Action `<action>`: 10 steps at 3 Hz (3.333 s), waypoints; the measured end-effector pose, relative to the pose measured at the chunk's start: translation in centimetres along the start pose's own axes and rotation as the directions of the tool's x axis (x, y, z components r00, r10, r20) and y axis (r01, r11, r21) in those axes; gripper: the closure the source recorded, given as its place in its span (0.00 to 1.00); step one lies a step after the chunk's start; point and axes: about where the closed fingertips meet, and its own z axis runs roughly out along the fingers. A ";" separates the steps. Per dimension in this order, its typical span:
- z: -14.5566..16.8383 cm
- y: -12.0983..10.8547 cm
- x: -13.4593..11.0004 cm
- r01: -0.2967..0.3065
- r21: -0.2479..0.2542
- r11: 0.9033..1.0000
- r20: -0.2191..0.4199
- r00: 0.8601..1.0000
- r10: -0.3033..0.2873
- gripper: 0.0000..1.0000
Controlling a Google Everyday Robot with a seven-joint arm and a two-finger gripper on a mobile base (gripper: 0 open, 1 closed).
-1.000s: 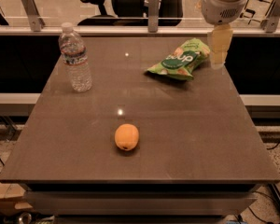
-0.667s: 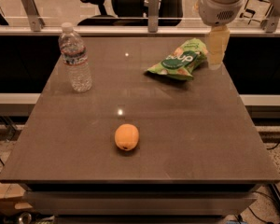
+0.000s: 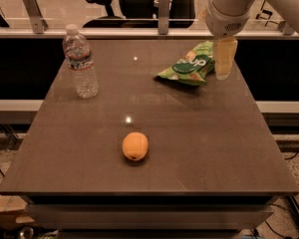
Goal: Move green rice chip bag near orange
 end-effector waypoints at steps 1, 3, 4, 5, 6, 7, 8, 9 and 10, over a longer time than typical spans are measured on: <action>1.4 -0.3 -0.5 0.036 -0.001 0.999 0.019 0.999 -0.036 0.00; 4.9 -1.1 -1.7 0.122 -0.053 0.991 0.033 0.992 -0.120 0.00; 7.1 -1.6 -1.8 0.147 -0.089 0.985 0.044 0.989 -0.143 0.00; 9.2 -1.6 -1.6 0.157 -0.123 0.980 0.064 0.987 -0.150 0.00; 10.9 -1.1 -1.3 0.145 -0.146 0.979 0.087 0.987 -0.134 0.00; 12.0 -0.6 -1.3 0.143 -0.161 0.977 0.112 0.986 -0.126 0.17; 12.1 -0.7 -1.3 0.144 -0.161 0.976 0.112 0.986 -0.127 0.39; 11.9 -0.8 -1.3 0.144 -0.161 0.976 0.112 0.986 -0.127 0.62; 11.7 -0.8 -1.3 0.144 -0.161 0.976 0.112 0.986 -0.127 0.86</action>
Offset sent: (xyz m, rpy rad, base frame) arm 0.0261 0.0199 -0.0377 -0.0301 0.0530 0.1341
